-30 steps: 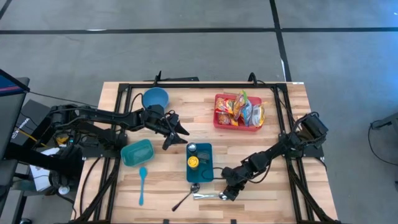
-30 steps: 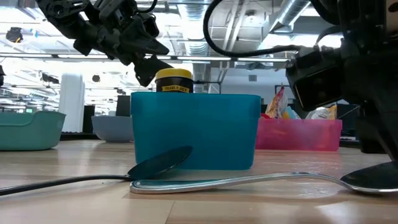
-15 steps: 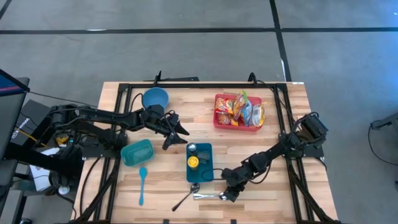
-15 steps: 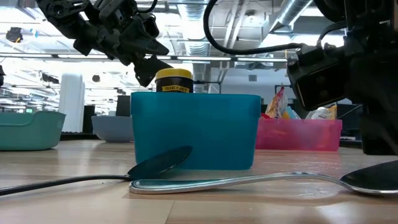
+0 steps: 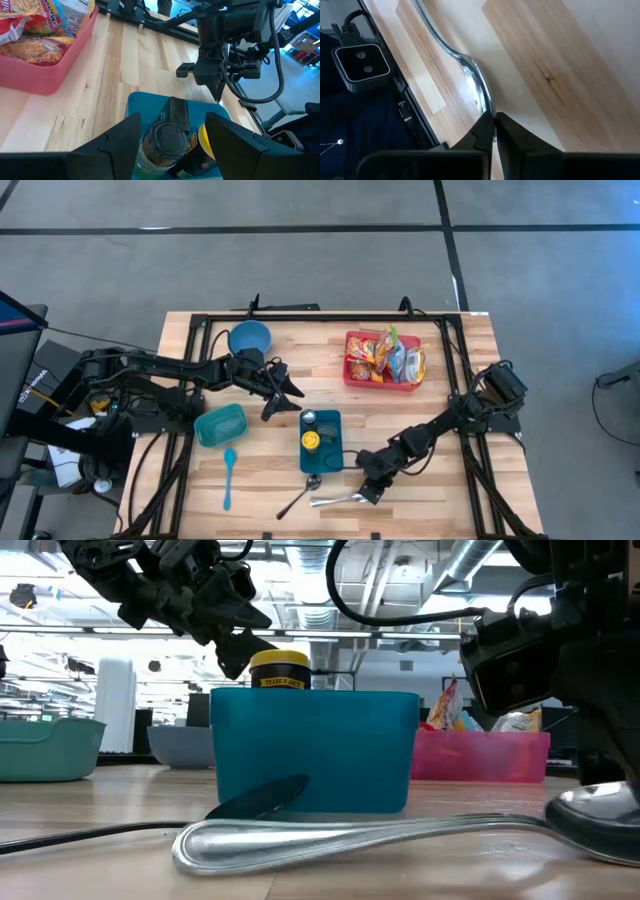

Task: Pick & Place Food Item
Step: Put the silver spoon into the green bin

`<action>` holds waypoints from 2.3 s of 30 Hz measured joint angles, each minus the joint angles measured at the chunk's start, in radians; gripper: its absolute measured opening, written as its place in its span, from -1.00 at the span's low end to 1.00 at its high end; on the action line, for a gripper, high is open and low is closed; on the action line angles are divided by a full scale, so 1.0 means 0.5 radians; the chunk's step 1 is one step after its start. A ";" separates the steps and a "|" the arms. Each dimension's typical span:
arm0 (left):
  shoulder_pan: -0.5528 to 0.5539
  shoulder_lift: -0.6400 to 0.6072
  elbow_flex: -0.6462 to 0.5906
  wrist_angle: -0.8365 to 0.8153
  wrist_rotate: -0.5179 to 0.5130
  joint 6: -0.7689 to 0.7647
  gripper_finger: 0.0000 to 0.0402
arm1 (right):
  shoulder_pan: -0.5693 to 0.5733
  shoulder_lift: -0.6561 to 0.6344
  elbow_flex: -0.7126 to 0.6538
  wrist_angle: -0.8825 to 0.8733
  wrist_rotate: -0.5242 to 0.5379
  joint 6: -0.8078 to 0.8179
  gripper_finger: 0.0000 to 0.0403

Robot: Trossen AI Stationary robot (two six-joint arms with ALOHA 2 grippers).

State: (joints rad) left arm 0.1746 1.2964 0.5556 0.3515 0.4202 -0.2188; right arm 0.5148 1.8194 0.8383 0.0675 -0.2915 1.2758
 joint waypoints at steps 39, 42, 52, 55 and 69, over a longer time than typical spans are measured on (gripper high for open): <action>0.000 0.000 0.000 0.007 0.000 0.001 0.09 | 0.056 -0.014 0.301 -0.369 0.354 -0.772 -1.00; 0.000 0.000 0.000 0.007 0.000 0.001 0.09 | 0.054 -0.014 0.400 -0.543 0.469 -0.865 -1.00; 0.001 0.000 0.000 0.008 0.000 0.001 0.09 | 0.073 -0.015 0.630 -0.801 0.686 -1.147 -1.00; 0.001 0.000 0.000 0.008 0.000 0.002 0.09 | 0.092 -0.017 0.692 -0.869 0.765 -1.197 -1.00; 0.001 0.000 0.000 0.020 -0.010 0.002 0.09 | 0.179 -0.018 1.049 -1.484 1.523 -1.316 -1.00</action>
State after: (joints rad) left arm 0.1749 1.2964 0.5556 0.3614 0.4150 -0.2180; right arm 0.6041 1.8107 1.3627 -0.6744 0.4700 0.6178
